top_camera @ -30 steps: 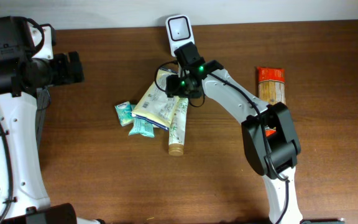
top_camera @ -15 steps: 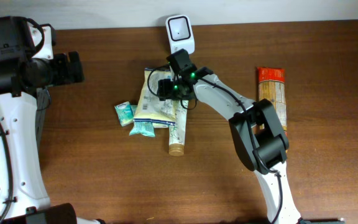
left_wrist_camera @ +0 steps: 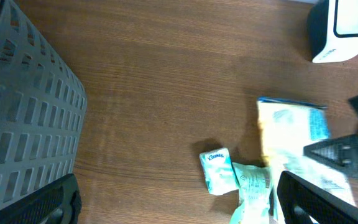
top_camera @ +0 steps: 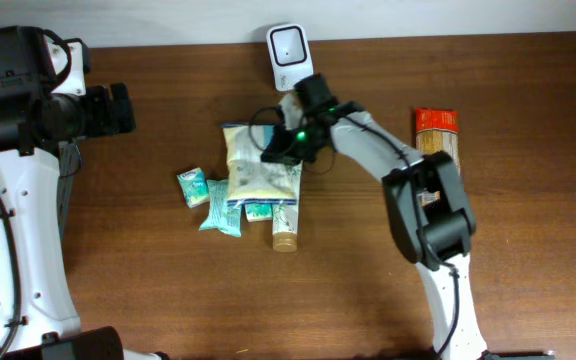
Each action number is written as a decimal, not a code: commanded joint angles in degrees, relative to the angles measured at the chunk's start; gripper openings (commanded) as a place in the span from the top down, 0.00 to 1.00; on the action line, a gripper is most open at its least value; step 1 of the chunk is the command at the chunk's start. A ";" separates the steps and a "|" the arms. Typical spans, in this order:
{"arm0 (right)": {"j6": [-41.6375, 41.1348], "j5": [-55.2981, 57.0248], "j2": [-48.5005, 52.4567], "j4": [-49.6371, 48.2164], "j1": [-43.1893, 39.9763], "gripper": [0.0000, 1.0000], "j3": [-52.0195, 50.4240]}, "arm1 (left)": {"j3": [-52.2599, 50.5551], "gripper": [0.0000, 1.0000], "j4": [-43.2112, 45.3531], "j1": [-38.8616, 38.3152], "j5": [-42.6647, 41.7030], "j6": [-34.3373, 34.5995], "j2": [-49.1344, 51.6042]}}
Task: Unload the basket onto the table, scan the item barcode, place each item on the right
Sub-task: 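Raise the white bag with the right gripper to the scanner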
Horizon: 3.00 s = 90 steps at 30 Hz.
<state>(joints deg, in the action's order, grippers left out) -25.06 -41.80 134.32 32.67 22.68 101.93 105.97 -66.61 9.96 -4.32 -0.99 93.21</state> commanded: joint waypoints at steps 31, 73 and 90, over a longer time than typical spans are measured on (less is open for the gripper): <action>20.63 47.67 -38.25 10.25 5.90 0.96 0.33 | 0.44 0.01 0.04 0.33 -0.44 0.15 -0.24; 104.52 47.36 3.98 -81.29 2.40 0.96 1.53 | 0.44 0.01 0.04 0.33 -0.44 0.15 -0.24; 57.70 57.00 -22.71 -43.45 3.96 0.96 1.53 | 0.44 0.01 0.04 0.33 -0.44 0.15 -0.24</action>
<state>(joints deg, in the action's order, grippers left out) 51.09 12.78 122.45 -18.00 25.45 102.43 105.97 -66.63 9.96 -4.32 -0.99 93.23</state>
